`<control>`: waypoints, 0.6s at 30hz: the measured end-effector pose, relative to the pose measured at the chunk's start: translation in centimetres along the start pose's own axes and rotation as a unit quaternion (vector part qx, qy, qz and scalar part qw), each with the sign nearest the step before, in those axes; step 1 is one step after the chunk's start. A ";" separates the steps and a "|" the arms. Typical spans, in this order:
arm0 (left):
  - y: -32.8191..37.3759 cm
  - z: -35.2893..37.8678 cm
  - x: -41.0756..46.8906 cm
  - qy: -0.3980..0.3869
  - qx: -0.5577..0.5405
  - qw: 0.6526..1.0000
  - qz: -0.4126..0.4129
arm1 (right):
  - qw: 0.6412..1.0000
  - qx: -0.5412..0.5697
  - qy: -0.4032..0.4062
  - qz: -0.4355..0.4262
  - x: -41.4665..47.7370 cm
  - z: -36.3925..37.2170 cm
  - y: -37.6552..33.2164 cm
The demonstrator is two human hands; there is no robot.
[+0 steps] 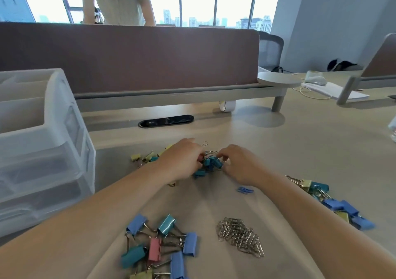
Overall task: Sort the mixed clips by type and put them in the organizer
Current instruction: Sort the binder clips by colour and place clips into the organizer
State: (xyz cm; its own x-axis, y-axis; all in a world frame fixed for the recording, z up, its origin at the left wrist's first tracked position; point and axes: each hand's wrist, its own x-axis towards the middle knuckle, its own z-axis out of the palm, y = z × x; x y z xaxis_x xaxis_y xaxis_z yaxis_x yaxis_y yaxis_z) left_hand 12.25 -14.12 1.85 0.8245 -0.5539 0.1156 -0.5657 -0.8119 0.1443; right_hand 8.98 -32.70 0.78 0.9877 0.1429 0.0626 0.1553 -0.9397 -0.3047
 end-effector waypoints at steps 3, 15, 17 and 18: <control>0.1 0.5 1.0 -0.008 0.015 1.000 0.018 | 1.000 -0.006 -0.006 0.008 1.1 0.3 -0.2; -0.2 1.7 2.2 0.008 -0.006 0.998 0.056 | 0.999 -0.001 0.002 0.034 1.7 0.4 0.1; -0.1 1.7 2.0 0.021 -0.044 0.998 0.050 | 0.999 0.023 0.012 0.038 1.5 0.1 0.3; -0.1 1.7 2.0 0.028 -0.064 0.997 0.045 | 0.998 0.036 0.019 0.040 1.4 -0.1 0.3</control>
State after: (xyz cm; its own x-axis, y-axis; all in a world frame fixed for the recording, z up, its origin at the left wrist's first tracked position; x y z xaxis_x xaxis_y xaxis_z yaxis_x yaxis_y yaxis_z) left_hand 13.92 -15.46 0.44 0.7701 -0.6096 0.1879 -0.6376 -0.7269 0.2551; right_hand 10.37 -32.86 0.87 0.9959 0.0560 0.0711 0.0788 -0.9225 -0.3778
